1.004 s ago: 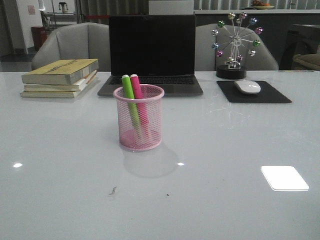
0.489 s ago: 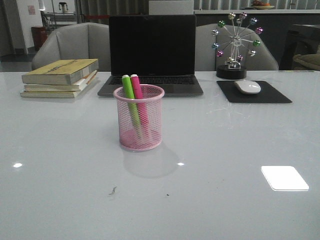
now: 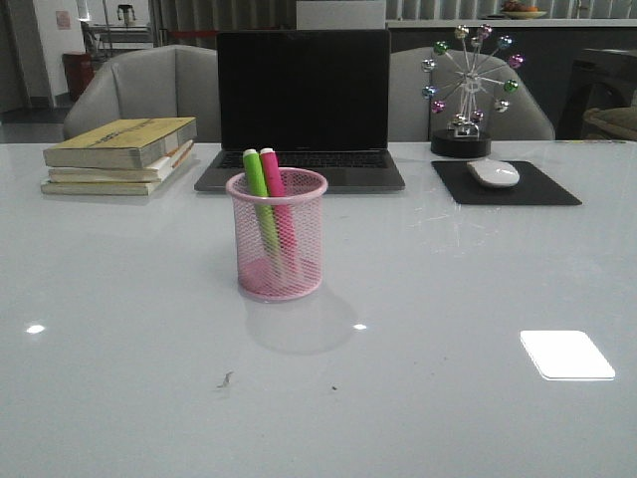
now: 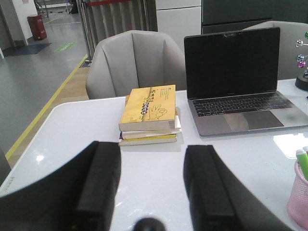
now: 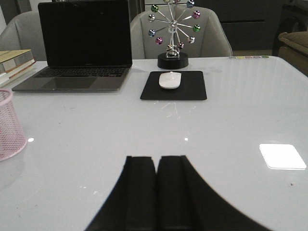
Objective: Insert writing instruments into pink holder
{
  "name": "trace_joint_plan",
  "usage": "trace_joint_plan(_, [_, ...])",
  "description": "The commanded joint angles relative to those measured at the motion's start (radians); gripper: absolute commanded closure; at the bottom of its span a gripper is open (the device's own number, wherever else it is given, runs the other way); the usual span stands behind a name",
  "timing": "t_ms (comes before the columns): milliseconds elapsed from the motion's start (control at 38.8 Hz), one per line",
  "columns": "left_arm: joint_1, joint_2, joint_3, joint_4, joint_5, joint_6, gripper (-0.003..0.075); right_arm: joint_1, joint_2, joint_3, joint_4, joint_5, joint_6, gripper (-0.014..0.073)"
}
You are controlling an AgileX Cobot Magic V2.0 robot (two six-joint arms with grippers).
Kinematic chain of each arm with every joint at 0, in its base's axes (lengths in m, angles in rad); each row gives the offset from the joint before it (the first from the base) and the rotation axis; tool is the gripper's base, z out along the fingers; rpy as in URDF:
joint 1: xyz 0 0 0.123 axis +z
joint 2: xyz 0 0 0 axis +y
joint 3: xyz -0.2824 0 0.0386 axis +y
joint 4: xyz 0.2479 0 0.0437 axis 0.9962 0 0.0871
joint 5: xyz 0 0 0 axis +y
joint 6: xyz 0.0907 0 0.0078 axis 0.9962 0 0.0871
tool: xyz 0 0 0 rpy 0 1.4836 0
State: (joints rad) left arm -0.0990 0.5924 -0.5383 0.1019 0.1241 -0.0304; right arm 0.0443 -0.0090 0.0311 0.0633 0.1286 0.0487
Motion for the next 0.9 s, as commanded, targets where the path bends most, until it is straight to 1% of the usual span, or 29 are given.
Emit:
trace_joint_plan(0, [0.001, 0.000, -0.029, -0.004, -0.082, -0.006, 0.0337, 0.002, -0.013, 0.001, -0.026, -0.074, 0.008, 0.0544])
trace_joint_plan(875, [0.001, 0.000, -0.029, -0.004, -0.082, -0.006, 0.0337, 0.002, -0.013, 0.001, -0.026, -0.065, 0.008, 0.0544])
